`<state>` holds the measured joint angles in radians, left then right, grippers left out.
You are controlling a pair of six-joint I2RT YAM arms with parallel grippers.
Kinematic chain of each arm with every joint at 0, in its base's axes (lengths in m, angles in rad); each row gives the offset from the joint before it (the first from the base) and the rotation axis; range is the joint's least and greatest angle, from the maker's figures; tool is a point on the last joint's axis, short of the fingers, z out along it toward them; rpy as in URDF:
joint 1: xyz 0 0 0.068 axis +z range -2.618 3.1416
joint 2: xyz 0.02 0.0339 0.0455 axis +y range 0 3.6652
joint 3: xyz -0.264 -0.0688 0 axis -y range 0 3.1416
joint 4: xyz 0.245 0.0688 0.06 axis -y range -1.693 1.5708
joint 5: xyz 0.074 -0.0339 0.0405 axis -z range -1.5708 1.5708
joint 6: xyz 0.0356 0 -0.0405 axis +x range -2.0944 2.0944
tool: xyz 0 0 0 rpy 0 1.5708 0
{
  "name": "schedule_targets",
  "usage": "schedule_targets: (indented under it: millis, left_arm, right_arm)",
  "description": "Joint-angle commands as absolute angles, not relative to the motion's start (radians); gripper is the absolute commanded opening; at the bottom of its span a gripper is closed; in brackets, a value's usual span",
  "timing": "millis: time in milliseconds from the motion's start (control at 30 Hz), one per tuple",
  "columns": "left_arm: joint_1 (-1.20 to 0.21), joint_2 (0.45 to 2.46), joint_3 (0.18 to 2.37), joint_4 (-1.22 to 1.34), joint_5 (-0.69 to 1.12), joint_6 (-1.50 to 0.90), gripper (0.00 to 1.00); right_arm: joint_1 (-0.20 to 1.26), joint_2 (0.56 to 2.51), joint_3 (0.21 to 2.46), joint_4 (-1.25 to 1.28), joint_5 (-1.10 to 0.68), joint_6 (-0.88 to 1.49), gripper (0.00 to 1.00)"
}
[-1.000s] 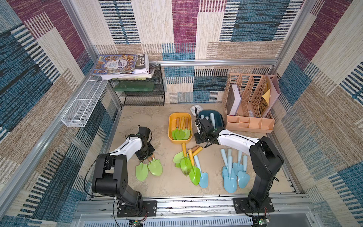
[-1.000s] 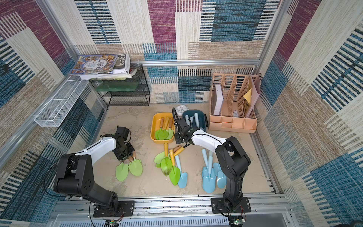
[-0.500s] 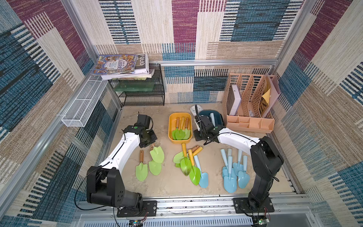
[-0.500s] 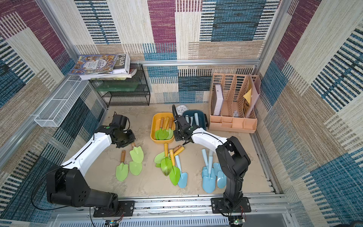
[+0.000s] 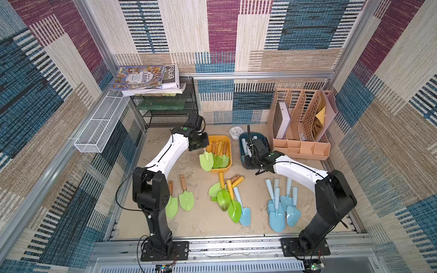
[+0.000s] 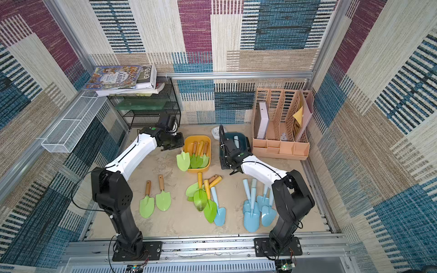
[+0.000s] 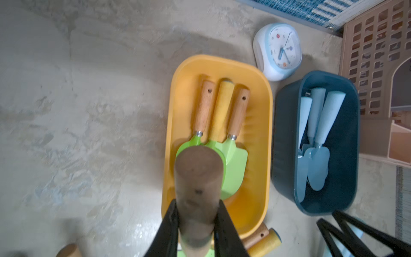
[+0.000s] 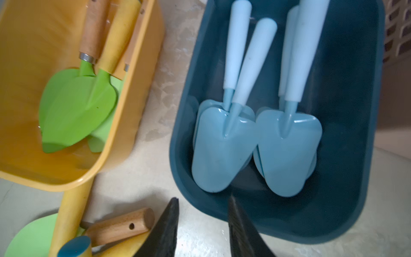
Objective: Sort the small shovels by color and place them into the storage box
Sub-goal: Place the shovel in the storage box.
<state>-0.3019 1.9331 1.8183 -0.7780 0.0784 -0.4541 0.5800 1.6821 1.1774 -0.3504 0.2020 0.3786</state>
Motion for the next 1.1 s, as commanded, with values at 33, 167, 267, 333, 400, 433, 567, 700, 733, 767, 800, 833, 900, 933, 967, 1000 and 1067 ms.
schedule_targets:
  millis: [33, 167, 267, 333, 400, 433, 567, 700, 733, 767, 800, 833, 900, 933, 967, 1000, 1067]
  left_arm:
    - [-0.315, 2.058, 1.965, -0.774, 0.103, -0.398, 0.0]
    - [-0.329, 2.203, 2.126, -0.817, 0.088, -0.366, 0.0]
    - [-0.335, 2.292, 2.222, -0.871, 0.062, -0.347, 0.0]
    - [-0.338, 2.33, 2.256, -0.903, 0.057, -0.343, 0.0]
    - [-0.342, 2.345, 2.25, -0.917, 0.061, -0.345, 0.0]
    - [-0.344, 2.346, 2.24, -0.916, 0.065, -0.345, 0.0]
    - [-0.366, 2.354, 2.206, -0.916, 0.062, -0.334, 0.0]
    - [-0.384, 2.371, 2.213, -0.917, 0.055, -0.339, 0.0]
    - [-0.388, 2.378, 2.216, -0.916, 0.053, -0.34, 0.0]
    - [-0.392, 2.382, 2.218, -0.918, 0.048, -0.341, 0.01]
    - [-0.395, 2.385, 2.219, -0.918, 0.043, -0.342, 0.04]
    - [-0.397, 2.387, 2.22, -0.918, 0.038, -0.343, 0.07]
    - [-0.398, 2.391, 2.224, -0.922, 0.03, -0.35, 0.14]
    - [-0.399, 2.391, 2.23, -0.926, 0.03, -0.351, 0.2]
    - [-0.4, 2.388, 2.236, -0.93, 0.034, -0.353, 0.24]
    - [-0.4, 2.386, 2.239, -0.932, 0.034, -0.354, 0.28]
    - [-0.401, 2.37, 2.247, -0.933, 0.037, -0.356, 0.35]
  right_arm:
    - [0.572, 1.654, 1.149, -0.366, 0.22, 0.4, 0.39]
    - [0.563, 1.637, 1.127, -0.377, 0.225, 0.405, 0.39]
    - [0.56, 1.622, 1.107, -0.375, 0.23, 0.413, 0.39]
    - [0.556, 1.611, 1.096, -0.373, 0.233, 0.418, 0.39]
    - [0.551, 1.607, 1.084, -0.367, 0.232, 0.421, 0.39]
    - [0.548, 1.606, 1.078, -0.363, 0.233, 0.423, 0.39]
    - [0.54, 1.605, 1.064, -0.348, 0.229, 0.429, 0.39]
    - [0.534, 1.609, 1.051, -0.334, 0.216, 0.435, 0.39]
    - [0.531, 1.61, 1.047, -0.329, 0.212, 0.437, 0.39]
    - [0.528, 1.611, 1.044, -0.326, 0.208, 0.436, 0.39]
    - [0.528, 1.612, 1.042, -0.325, 0.205, 0.437, 0.4]
    - [0.527, 1.611, 1.038, -0.322, 0.201, 0.438, 0.39]
    - [0.525, 1.609, 1.03, -0.321, 0.197, 0.44, 0.39]
    - [0.522, 1.604, 1.024, -0.318, 0.193, 0.444, 0.4]
    - [0.518, 1.598, 1.018, -0.317, 0.188, 0.446, 0.4]
    - [0.515, 1.594, 1.012, -0.315, 0.183, 0.449, 0.4]
    - [0.512, 1.576, 0.995, -0.307, 0.167, 0.445, 0.41]
